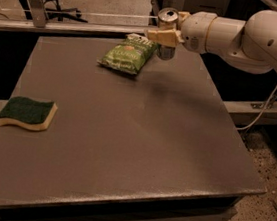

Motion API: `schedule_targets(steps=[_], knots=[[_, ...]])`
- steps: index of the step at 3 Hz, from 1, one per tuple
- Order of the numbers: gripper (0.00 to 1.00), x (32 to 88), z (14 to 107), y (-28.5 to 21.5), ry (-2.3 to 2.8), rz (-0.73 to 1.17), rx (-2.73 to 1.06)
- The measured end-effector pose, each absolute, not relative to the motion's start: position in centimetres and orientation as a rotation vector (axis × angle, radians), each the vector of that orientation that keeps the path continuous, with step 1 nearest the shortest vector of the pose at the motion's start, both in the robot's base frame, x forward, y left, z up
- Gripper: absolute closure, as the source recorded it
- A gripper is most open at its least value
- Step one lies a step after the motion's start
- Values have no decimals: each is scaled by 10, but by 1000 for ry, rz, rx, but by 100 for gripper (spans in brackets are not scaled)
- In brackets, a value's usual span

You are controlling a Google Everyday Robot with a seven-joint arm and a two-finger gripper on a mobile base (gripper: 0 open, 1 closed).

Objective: Move redbull can near green jalapeno chip bag

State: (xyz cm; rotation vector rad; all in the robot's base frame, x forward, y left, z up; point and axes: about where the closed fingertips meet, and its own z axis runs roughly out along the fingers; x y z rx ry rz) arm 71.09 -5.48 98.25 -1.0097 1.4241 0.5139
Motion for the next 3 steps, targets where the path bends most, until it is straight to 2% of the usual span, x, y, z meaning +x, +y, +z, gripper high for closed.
schedule_targets(steps=[2, 3], knots=[[100, 738, 951, -55, 1441, 594, -954], [82, 743, 932, -53, 1458, 646, -941]])
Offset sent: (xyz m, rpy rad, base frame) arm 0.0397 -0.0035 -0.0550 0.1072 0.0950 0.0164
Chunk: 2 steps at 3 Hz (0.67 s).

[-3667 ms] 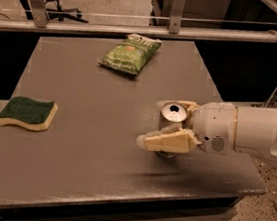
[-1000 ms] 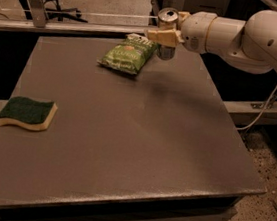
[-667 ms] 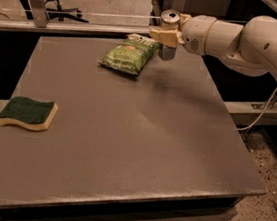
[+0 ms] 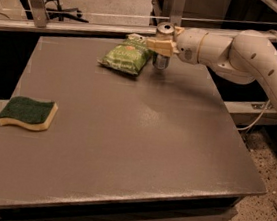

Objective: Move redbull can near green jalapeno chip bag

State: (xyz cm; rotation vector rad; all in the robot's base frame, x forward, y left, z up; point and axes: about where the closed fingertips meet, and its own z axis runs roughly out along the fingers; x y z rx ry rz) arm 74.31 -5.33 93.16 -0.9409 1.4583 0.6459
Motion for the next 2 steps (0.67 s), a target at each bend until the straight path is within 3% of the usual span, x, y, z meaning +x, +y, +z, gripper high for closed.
schedule_targets(steps=[2], knots=[[35, 746, 913, -47, 1473, 711, -925]])
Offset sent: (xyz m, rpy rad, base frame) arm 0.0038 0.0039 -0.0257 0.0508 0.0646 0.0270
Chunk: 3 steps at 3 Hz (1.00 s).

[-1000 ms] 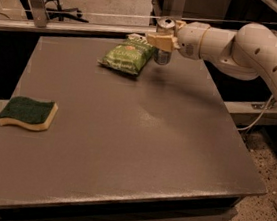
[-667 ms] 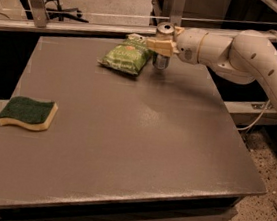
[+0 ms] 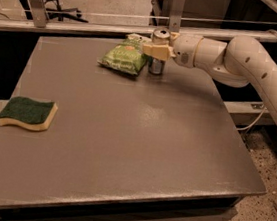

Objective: Move redbull can near green jalapeno chip bag

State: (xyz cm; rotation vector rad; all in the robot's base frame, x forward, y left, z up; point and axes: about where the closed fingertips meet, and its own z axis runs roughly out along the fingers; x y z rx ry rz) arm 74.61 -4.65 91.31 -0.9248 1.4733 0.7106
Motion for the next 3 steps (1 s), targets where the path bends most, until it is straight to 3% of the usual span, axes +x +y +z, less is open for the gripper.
schedule_targets(steps=[1, 2, 3], knots=[[13, 746, 911, -39, 1465, 745, -921], [0, 744, 912, -34, 1452, 766, -913], [0, 735, 919, -36, 1430, 795, -908]])
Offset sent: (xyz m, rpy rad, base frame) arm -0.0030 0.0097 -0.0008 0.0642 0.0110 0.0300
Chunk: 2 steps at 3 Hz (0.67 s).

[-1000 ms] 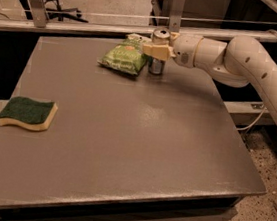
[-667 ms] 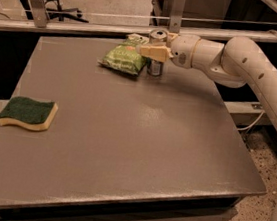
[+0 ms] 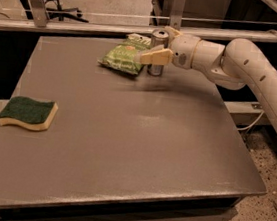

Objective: Move redbull can near green jalapeno chip bag

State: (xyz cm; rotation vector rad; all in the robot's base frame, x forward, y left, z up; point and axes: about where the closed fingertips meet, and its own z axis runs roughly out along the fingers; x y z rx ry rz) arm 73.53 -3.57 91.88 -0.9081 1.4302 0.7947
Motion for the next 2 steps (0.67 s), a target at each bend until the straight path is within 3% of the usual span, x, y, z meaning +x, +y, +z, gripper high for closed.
schedule_targets(steps=[2], knots=[[0, 688, 954, -67, 1413, 765, -983]])
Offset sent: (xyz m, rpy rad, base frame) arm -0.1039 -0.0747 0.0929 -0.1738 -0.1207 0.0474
